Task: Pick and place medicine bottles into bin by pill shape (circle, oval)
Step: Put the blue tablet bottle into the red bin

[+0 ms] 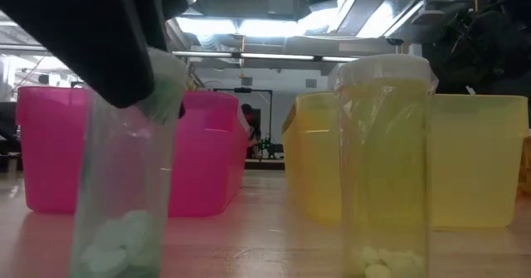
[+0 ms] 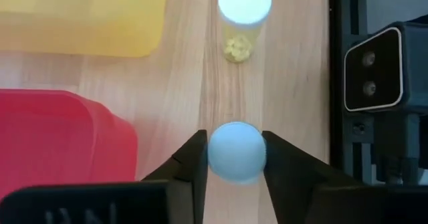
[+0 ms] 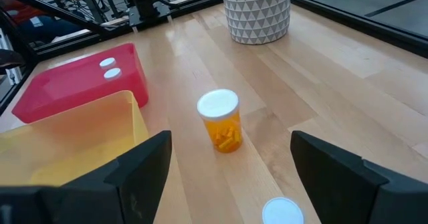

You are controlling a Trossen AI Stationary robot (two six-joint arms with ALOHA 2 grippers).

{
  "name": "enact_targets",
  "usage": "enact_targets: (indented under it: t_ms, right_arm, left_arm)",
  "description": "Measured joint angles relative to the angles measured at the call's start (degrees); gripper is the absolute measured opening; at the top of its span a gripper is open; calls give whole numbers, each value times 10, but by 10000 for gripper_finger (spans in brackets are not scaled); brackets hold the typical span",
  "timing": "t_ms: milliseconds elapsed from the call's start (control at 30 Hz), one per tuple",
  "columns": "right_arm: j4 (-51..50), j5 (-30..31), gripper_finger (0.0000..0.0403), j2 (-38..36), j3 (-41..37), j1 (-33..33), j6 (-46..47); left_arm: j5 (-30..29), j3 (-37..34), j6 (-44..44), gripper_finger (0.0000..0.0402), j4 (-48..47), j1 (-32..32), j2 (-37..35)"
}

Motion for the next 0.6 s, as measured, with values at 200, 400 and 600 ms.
enact_targets:
  t_ms: [200,400,600]
  right_arm:
    - [0,0,307,0,0,0,0]
    - [0,0,307,0,0,0,6]
    - [0,0,307,0,0,0,16]
  left_arm:
    - [18,-1,0,92,-4,0,-17]
    - [2,28,8,89,-88,0,-86]
    - [-39,30,45,89,-188,23,-132]
